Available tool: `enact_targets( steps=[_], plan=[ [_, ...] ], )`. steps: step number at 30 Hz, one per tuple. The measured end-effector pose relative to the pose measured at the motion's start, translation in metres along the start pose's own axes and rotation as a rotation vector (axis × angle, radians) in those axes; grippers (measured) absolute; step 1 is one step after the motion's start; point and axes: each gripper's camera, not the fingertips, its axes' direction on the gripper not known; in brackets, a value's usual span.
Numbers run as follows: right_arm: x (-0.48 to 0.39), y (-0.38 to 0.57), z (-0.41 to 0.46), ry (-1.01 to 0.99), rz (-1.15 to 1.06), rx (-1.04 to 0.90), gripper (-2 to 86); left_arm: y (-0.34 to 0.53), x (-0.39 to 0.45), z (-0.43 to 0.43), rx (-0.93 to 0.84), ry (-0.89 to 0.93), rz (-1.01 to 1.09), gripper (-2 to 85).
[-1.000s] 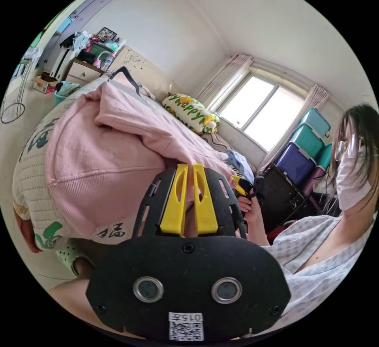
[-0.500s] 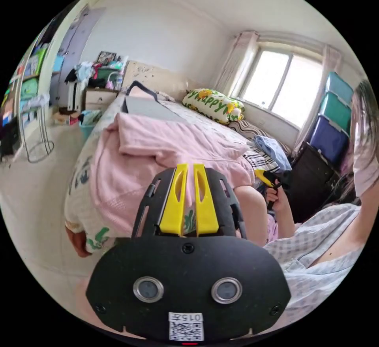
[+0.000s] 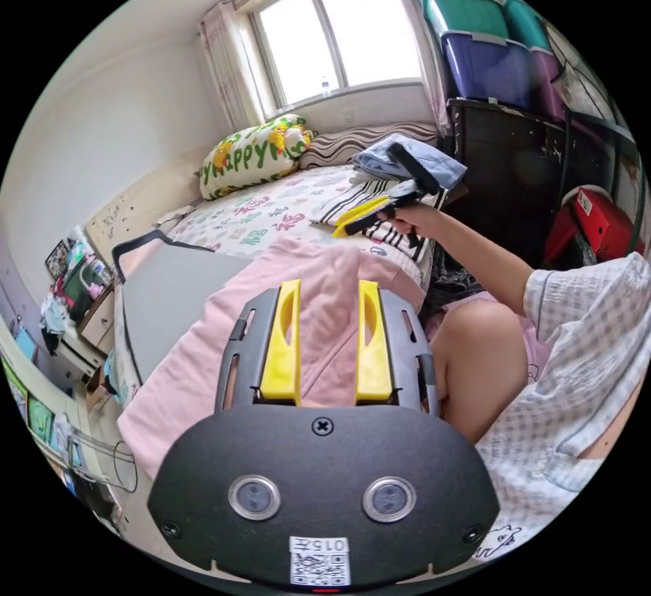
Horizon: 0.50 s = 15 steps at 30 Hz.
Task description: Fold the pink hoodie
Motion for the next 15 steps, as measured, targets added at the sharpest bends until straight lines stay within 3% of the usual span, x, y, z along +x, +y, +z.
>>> enact_targets(
  steps=[5,10,15],
  plan=[
    [0.021,-0.057,0.065,0.020,-0.013,-0.110,13.4,-0.047,0.019,0.090,-0.112,0.045,0.091,11.8],
    [0.034,-0.097,0.110,0.047,-0.025,-0.151,12.8,-0.065,0.018,0.125,-0.132,0.070,0.109,10.7],
    [0.039,-0.124,0.150,-0.046,-0.053,-0.238,5.9,-0.072,0.009,0.141,-0.160,0.121,0.100,4.5]
  ],
)
